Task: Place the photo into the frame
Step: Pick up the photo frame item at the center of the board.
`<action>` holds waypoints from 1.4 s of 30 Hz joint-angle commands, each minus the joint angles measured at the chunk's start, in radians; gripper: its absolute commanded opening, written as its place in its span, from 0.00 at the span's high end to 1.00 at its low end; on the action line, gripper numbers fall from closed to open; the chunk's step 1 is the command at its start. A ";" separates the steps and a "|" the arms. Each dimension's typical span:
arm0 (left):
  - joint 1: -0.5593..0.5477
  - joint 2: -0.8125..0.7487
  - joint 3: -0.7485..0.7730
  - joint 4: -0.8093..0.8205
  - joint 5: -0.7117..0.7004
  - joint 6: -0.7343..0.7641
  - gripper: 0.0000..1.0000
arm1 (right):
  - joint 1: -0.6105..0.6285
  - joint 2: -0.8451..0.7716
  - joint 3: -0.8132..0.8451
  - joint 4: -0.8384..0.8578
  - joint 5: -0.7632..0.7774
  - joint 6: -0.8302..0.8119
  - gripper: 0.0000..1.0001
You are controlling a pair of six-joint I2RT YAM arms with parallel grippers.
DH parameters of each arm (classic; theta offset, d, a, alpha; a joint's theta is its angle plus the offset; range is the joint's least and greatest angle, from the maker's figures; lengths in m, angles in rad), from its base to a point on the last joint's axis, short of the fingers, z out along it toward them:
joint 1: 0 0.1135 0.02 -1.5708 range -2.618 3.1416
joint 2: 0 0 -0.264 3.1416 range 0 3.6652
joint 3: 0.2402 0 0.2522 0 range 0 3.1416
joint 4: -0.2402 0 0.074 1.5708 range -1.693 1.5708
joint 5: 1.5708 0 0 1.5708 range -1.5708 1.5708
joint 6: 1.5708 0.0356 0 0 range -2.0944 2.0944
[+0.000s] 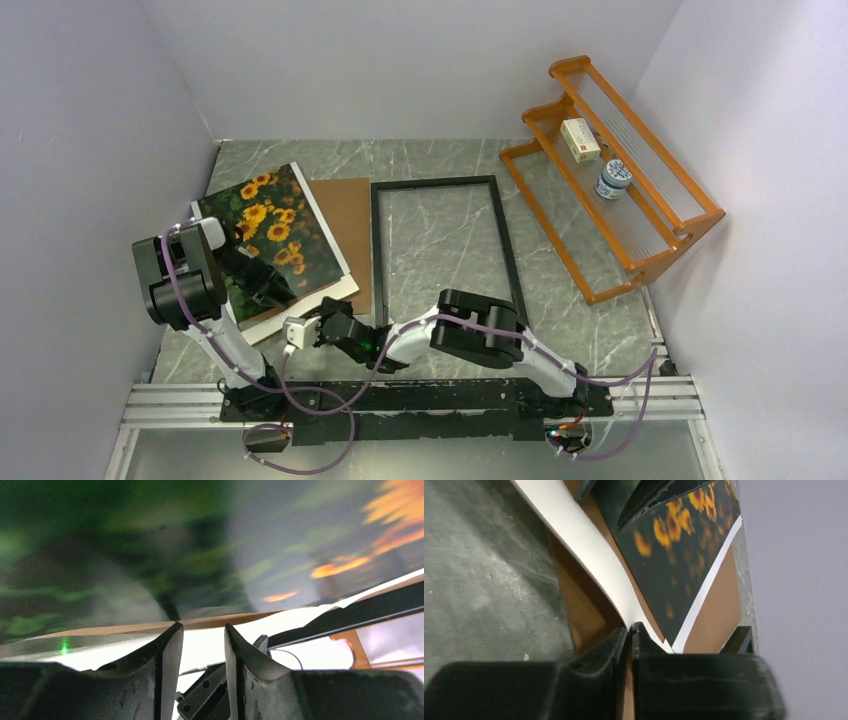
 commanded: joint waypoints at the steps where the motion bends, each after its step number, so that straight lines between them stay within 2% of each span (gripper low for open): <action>1: -0.002 -0.098 0.047 0.053 -0.082 -0.009 0.57 | 0.005 0.005 -0.018 0.121 0.012 -0.139 0.99; 7: -0.002 -0.233 0.125 -0.004 -0.159 -0.030 0.47 | 0.022 -0.073 -0.066 0.112 0.008 -0.166 1.00; 9: -0.002 -0.281 0.169 -0.033 -0.192 -0.027 0.44 | 0.027 -0.132 -0.067 0.024 -0.003 -0.139 1.00; 12: -0.002 -0.354 0.271 -0.079 -0.260 -0.014 0.38 | 0.027 -0.250 -0.026 -0.215 -0.046 -0.053 1.00; 16: -0.002 -0.411 0.411 -0.128 -0.332 0.010 0.32 | 0.019 -0.368 0.043 -0.440 -0.119 0.065 1.00; 22: 0.000 -0.402 0.675 -0.237 -0.379 0.041 0.26 | -0.042 -0.398 0.202 -0.664 -0.234 0.186 1.00; 27: 0.008 -0.357 0.897 -0.314 -0.360 0.049 0.22 | -0.093 -0.375 0.315 -0.763 -0.263 0.250 1.00; 30: 0.009 -0.342 0.986 -0.347 -0.330 0.054 0.21 | -0.108 -0.405 0.320 -0.782 -0.272 0.249 1.00; 37: 0.008 -0.344 1.133 -0.377 -0.264 0.059 0.19 | -0.177 -0.511 0.343 -0.796 -0.267 0.267 1.00; 42: 0.008 -0.352 1.146 -0.367 -0.238 0.048 0.19 | -0.215 -0.494 0.445 -0.781 -0.222 0.277 1.00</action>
